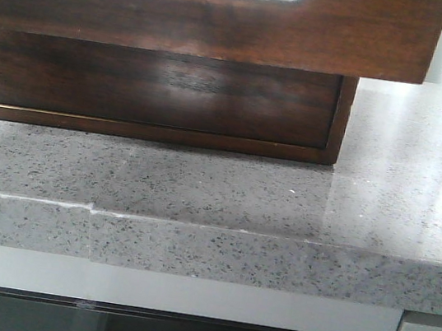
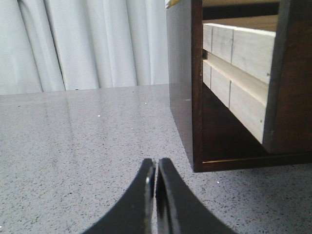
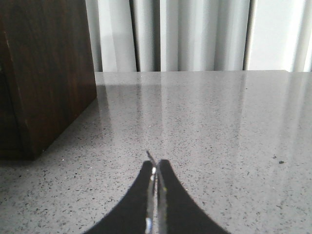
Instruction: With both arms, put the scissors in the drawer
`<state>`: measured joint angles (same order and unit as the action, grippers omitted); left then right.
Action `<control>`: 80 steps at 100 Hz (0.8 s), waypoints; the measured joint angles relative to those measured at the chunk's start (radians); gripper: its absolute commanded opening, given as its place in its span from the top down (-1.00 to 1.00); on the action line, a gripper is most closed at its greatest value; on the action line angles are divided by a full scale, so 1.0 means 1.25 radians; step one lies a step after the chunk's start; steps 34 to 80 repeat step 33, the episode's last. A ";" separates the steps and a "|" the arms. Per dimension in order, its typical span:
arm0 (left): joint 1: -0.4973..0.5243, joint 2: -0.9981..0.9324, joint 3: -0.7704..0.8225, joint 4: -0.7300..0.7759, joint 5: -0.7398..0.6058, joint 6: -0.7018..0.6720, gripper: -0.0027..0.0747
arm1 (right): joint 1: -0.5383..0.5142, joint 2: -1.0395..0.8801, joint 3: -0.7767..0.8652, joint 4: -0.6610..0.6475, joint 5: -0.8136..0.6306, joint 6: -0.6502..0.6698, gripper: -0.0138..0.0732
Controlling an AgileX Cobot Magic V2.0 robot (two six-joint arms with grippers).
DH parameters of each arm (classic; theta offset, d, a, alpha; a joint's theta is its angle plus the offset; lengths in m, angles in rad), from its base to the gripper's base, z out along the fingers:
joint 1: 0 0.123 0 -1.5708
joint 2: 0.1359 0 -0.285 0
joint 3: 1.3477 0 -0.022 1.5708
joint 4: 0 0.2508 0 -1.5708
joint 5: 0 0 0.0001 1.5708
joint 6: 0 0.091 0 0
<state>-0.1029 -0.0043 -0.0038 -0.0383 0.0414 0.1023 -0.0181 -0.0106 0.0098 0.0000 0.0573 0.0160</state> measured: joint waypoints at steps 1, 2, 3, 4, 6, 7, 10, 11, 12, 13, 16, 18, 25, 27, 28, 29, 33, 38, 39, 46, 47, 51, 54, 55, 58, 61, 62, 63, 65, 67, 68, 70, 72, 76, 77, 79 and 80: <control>0.000 0.000 0.000 0.000 0.000 0.000 0.98 | 0.000 0.000 0.000 0.000 0.000 -0.002 0.84; 0.000 0.000 0.000 0.000 0.000 0.000 0.98 | 0.000 0.000 0.000 0.000 0.000 -0.003 0.84; 0.000 0.000 0.000 0.000 0.000 0.000 0.98 | 0.000 0.000 0.000 0.000 0.000 -0.005 0.84; 0.000 0.000 0.000 0.000 0.000 0.000 0.98 | 0.000 0.000 0.000 0.000 0.000 -0.005 0.84; 0.000 0.000 0.000 0.000 0.000 0.000 0.98 | 0.000 0.000 0.000 0.000 0.000 -0.005 0.84; 0.000 0.000 0.000 0.000 0.000 0.000 0.98 | 0.000 0.000 0.000 0.000 0.000 -0.005 0.84; 0.000 0.000 0.000 0.000 0.000 0.000 0.98 | 0.000 0.000 0.000 0.000 0.000 -0.006 0.84; 0.000 0.000 0.000 0.000 0.000 0.000 0.98 | 0.000 0.000 0.000 0.000 0.000 -0.006 0.84; 0.000 0.000 0.000 0.000 0.000 0.000 0.98 | 0.000 0.000 0.000 0.000 0.000 -0.007 0.84; 0.000 0.000 0.000 0.000 0.000 0.000 0.98 | 0.000 0.000 0.000 0.000 0.000 -0.006 0.84; 0.000 0.000 0.000 0.000 0.000 0.000 0.98 | 0.000 0.000 0.000 0.000 0.000 -0.008 0.84; 0.000 0.000 0.000 0.000 0.000 0.000 0.98 | 0.000 0.000 0.000 0.000 0.000 -0.013 0.84; 0.000 0.000 0.000 0.000 0.000 0.000 0.98 | 0.000 0.000 0.000 0.000 0.000 -0.013 0.84; 0.000 0.000 0.000 0.000 0.000 0.000 0.98 | 0.000 0.000 0.000 0.000 0.000 -0.013 0.84; 0.000 0.000 0.000 0.000 0.000 0.000 0.98 | 0.000 0.000 0.000 0.000 0.000 -0.013 0.84; 0.000 0.000 0.000 0.000 0.000 0.000 0.98 | 0.000 0.000 0.000 0.000 0.000 -0.013 0.84; 0.000 0.000 0.000 0.000 0.000 0.000 0.98 | 0.000 0.000 0.000 0.000 0.000 -0.013 0.84; 0.000 0.000 0.000 0.000 0.000 0.000 0.98 | 0.000 0.000 0.000 0.000 0.000 -0.013 0.84; 0.000 0.000 0.000 0.000 0.000 0.000 0.98 | 0.000 0.000 0.000 0.000 0.000 -0.013 0.84; 0.000 0.000 0.000 0.000 0.000 0.000 0.98 | 0.000 0.000 0.000 0.000 0.000 -0.013 0.84; 0.000 0.000 0.000 0.000 0.000 0.000 0.98 | 0.000 0.000 0.000 0.000 0.000 -0.013 0.84; 0.000 0.000 0.000 0.000 0.000 0.000 0.98 | 0.000 0.000 0.000 0.000 0.000 -0.013 0.84; 0.000 0.000 0.000 0.000 0.000 0.000 0.98 | 0.000 0.000 0.000 0.000 0.000 -0.013 0.84; 0.000 0.000 0.000 0.000 0.000 0.000 0.98 | 0.000 0.000 0.000 0.000 0.000 -0.013 0.84; 0.000 0.000 0.000 0.000 0.000 0.000 0.98 | 0.000 0.000 0.000 0.000 0.000 -0.013 0.84; 0.000 0.000 0.000 0.000 0.000 0.000 0.98 | 0.000 0.000 0.000 0.000 0.000 -0.013 0.84; 0.000 0.000 0.000 0.000 0.000 0.000 0.98 | 0.000 0.000 0.000 0.000 0.000 -0.013 0.84; 0.000 0.000 0.000 0.000 0.000 0.000 0.98 | 0.000 0.000 0.000 0.000 0.000 -0.013 0.84; 0.000 0.000 0.000 0.000 0.000 0.000 0.98 | 0.000 0.000 0.000 0.000 0.000 -0.013 0.84; 0.000 0.000 0.000 0.000 0.000 0.000 0.98 | 0.000 0.000 0.000 0.000 0.000 -0.013 0.84; 0.000 0.000 0.000 0.000 0.000 0.000 0.98 | 0.000 0.000 0.000 0.000 0.000 -0.013 0.84; 0.000 0.000 0.000 0.000 0.000 0.000 0.98 | 0.000 0.000 0.000 0.000 0.000 -0.013 0.84; 0.000 0.000 0.000 0.000 0.000 0.000 0.98 | 0.000 0.000 0.000 0.000 0.000 -0.013 0.84; 0.000 0.000 0.000 0.000 0.000 0.000 0.98 | 0.000 0.000 0.000 0.000 0.000 -0.013 0.84; 0.000 0.000 0.000 0.000 0.000 0.000 0.98 | 0.000 0.000 0.000 0.000 0.000 -0.013 0.84; 0.000 0.000 0.000 0.000 0.000 0.000 0.98 | 0.000 0.000 0.000 0.000 0.000 -0.013 0.84; 0.000 0.000 0.000 0.000 0.000 0.000 0.98 | 0.000 0.000 0.000 0.000 0.000 -0.013 0.84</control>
